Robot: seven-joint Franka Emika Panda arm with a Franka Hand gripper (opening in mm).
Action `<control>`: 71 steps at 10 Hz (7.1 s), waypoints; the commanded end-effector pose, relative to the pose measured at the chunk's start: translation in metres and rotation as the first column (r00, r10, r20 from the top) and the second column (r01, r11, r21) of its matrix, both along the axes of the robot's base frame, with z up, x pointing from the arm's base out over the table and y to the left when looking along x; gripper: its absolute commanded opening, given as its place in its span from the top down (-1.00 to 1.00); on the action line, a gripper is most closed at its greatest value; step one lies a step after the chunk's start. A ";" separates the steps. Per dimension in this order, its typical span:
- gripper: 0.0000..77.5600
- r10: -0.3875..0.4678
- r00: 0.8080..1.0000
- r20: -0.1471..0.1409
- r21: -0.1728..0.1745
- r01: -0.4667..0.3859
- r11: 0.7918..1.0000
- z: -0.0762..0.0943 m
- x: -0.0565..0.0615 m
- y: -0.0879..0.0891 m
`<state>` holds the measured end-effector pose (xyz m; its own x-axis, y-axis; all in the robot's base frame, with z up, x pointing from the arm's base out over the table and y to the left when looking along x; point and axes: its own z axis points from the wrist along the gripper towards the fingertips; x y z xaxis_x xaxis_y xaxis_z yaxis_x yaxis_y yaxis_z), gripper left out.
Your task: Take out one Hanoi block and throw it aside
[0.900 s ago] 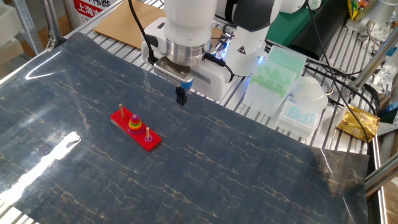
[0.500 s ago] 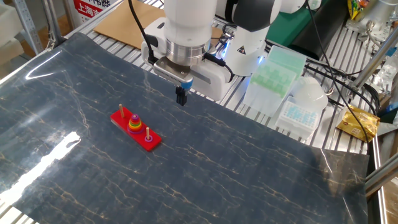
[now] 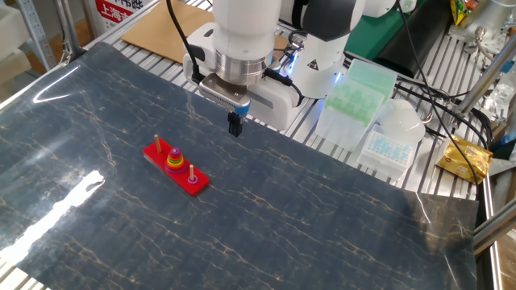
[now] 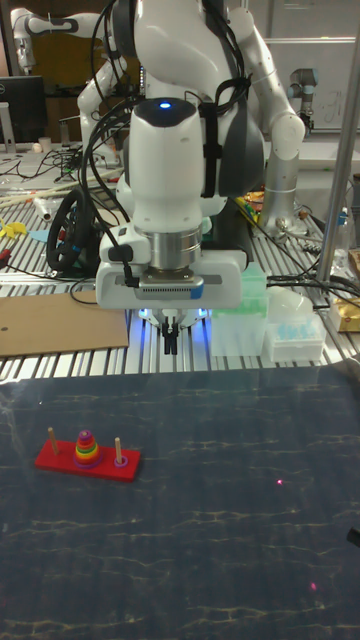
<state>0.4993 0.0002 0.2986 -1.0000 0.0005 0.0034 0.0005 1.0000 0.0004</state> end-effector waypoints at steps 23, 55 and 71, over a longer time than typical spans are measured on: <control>1.00 -0.273 0.961 0.038 -0.007 0.274 0.962 0.006 0.047 -0.011; 1.00 -0.378 0.924 0.056 0.005 0.378 0.926 -0.070 0.045 -0.100; 1.00 -0.420 0.906 0.052 0.003 0.420 0.908 -0.087 0.046 -0.115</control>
